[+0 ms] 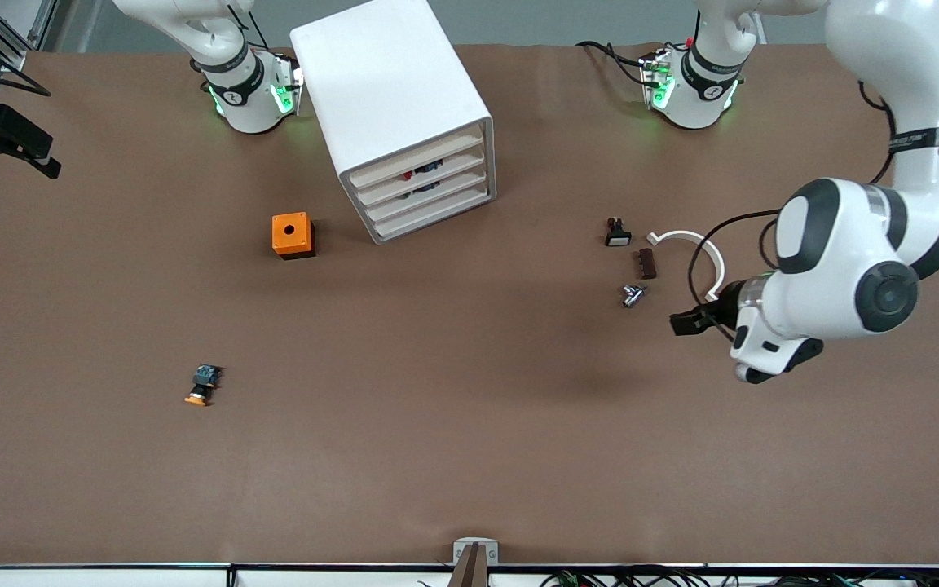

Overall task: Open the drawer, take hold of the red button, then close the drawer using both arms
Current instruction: 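Reach the left gripper to the white cabinet's drawer front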

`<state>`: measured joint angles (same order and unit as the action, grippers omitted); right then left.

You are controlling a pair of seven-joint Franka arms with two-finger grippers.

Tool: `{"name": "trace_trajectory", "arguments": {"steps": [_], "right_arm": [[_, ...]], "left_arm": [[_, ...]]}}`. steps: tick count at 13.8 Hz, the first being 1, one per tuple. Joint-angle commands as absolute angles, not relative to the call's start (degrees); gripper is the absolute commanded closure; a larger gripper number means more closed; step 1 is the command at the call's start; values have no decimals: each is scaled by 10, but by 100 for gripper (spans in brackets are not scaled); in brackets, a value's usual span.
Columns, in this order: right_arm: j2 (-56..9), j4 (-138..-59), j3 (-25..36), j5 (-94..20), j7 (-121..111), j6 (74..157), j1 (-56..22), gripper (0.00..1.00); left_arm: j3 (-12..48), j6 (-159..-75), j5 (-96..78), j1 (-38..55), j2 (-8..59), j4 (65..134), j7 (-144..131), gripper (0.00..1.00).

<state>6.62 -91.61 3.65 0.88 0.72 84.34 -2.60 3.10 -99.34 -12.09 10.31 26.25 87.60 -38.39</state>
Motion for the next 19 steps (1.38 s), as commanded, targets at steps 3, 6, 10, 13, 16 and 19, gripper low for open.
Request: {"name": "trace_trajectory", "arguments": {"steps": [3,6,10,13,16,19], "right_arm": [[-24,-893,36,20,-3,838,-21,0],[-53,-891,37,22,-3,843,-16,0],[-66,-889,36,12,32,841,-25,0],[-66,-892,33,-34,123,837,-42,0],[-69,-891,33,-41,165,843,-59,0],[-69,-892,33,-41,174,840,-61,0]], "left_arm": [[31,-896,-244,146,326,811,-612,0],[32,-889,-328,170,353,805,-782,0],[41,-872,-392,190,400,773,-979,0],[51,-818,-457,201,421,773,-1082,0],[74,-795,-487,201,441,776,-1124,0],[105,-794,-497,201,473,777,-1193,10]]}}
